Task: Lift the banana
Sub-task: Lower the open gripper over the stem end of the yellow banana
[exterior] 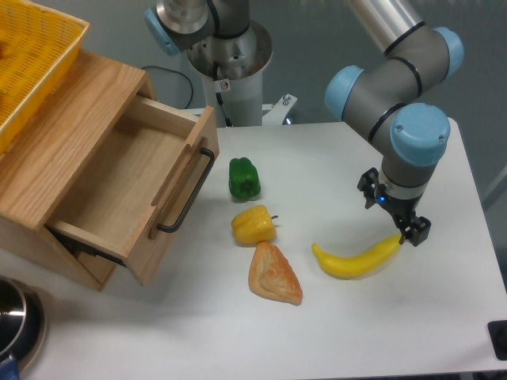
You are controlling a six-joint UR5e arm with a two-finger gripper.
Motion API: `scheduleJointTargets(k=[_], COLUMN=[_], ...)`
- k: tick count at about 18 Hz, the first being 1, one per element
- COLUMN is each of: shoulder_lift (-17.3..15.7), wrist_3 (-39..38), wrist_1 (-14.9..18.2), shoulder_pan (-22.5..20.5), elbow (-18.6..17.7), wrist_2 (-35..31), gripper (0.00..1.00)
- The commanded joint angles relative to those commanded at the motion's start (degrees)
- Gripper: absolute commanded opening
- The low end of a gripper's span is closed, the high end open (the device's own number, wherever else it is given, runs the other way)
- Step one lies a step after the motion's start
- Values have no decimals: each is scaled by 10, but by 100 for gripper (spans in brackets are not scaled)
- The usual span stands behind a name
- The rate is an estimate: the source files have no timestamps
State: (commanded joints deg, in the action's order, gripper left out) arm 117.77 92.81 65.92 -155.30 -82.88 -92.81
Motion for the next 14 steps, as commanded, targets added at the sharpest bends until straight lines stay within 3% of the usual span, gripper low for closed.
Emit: scheduleJointTargets(k=[14], shoulder_lift=[18], wrist_3=[-2], wrist_1=[-40], shoulder_pan=[5], elbow=[-25], wrist_2=[36], gripper=[100])
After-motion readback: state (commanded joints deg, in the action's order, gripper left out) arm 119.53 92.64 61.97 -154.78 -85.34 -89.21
